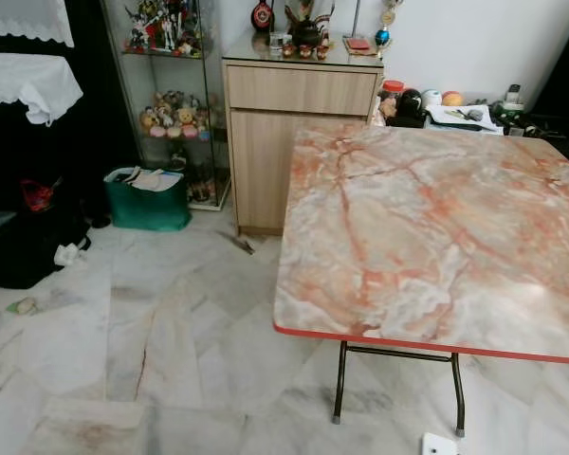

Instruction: Hang hanger

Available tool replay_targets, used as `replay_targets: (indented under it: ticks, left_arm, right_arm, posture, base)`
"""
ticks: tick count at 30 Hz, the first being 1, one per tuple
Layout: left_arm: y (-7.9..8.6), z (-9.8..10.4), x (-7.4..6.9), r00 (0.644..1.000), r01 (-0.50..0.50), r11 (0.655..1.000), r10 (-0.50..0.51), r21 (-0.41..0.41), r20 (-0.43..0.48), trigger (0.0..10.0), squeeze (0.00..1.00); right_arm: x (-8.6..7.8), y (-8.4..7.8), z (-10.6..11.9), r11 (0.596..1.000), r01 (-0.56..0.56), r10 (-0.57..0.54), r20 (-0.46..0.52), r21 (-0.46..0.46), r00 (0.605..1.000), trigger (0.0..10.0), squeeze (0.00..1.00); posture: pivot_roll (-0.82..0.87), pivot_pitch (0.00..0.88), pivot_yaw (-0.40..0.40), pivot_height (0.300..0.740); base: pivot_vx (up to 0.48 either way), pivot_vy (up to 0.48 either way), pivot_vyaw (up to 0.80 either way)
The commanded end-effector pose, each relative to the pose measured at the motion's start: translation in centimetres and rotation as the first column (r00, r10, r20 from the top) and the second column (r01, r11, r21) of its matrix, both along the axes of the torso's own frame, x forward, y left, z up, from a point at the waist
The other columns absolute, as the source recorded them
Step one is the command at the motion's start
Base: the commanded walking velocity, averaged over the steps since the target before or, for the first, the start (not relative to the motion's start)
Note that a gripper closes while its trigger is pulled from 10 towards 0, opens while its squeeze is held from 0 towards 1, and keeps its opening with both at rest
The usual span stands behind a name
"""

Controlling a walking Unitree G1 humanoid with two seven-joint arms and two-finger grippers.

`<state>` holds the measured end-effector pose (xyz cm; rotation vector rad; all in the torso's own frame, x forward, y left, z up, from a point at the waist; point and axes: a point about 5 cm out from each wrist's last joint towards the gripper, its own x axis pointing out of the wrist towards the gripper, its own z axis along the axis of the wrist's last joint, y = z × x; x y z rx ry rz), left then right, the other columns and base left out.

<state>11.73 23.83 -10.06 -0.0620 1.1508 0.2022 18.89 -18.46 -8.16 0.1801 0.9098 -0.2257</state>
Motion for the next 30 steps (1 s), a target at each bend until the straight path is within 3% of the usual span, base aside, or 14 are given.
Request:
replay_targets:
  ticks: [1, 30]
  left_arm:
    - [-2.41, 2.11, 6.47, 0.969, 0.131, 0.991, -0.121, -0.035, 0.215, 10.0, 0.00]
    - [-1.96, 1.73, 5.51, 0.977, 0.120, 0.992, -0.112, -0.034, 0.183, 10.0, 0.00]
  right_arm:
    - [-1.65, -0.08, -0.73, 0.991, -0.031, 0.034, -0.019, 0.130, 0.999, 10.0, 0.00]
    - [-1.60, -0.51, -0.66, 0.992, -0.024, 0.026, -0.018, 0.122, 1.000, 10.0, 0.00]
  posture:
    - [0.18, 0.000, -0.005, 0.740]
    - [0.18, 0.000, 0.002, 0.740]
  base:
    - [0.000, -0.371, -0.77]
    - [0.000, -0.269, -0.03]
